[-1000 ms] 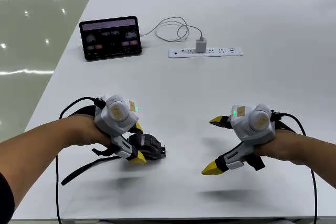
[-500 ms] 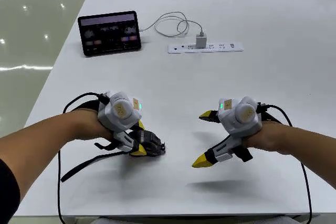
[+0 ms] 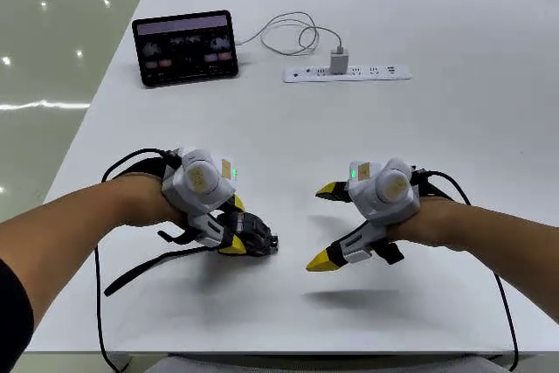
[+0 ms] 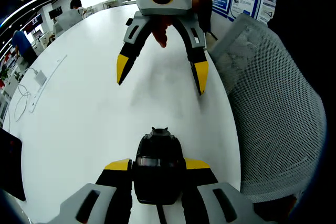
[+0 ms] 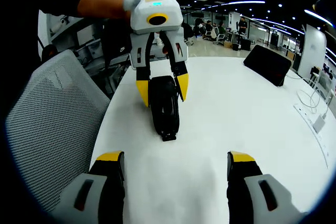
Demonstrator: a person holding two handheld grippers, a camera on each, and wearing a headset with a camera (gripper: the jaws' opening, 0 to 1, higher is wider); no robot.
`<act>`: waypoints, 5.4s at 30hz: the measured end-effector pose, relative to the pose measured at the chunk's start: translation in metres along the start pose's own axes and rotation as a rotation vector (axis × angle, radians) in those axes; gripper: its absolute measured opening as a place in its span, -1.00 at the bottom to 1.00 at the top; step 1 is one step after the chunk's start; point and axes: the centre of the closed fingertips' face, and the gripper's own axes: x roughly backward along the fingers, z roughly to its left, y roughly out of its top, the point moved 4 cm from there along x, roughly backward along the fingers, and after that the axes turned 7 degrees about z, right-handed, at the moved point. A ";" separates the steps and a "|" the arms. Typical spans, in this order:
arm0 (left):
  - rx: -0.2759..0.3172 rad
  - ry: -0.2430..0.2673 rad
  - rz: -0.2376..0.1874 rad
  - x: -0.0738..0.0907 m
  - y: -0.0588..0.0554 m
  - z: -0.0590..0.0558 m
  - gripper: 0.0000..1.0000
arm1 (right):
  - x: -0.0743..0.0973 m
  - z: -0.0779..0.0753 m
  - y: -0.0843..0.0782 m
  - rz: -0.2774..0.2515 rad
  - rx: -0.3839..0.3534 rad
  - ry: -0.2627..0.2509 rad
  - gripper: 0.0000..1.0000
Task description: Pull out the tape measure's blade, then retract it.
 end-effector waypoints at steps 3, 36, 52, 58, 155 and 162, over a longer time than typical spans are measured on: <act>0.021 -0.005 0.006 0.000 -0.001 0.000 -0.36 | -0.004 -0.001 0.003 0.000 -0.001 0.004 0.46; 0.025 0.017 0.035 -0.002 -0.002 0.002 -0.36 | -0.051 0.008 0.018 0.048 0.075 0.016 -0.19; 0.034 0.017 0.016 -0.002 -0.002 0.001 -0.36 | -0.058 0.010 0.019 0.093 0.128 0.041 -0.76; 0.036 0.018 0.017 -0.001 -0.002 0.001 -0.36 | -0.059 0.011 0.019 0.104 0.153 0.034 -0.77; 0.063 0.027 0.021 -0.002 -0.001 0.000 -0.35 | -0.053 0.007 0.006 0.130 0.120 0.052 -0.80; 0.066 0.031 0.019 -0.002 -0.001 0.000 -0.35 | -0.051 0.005 0.004 0.129 0.118 0.050 -0.80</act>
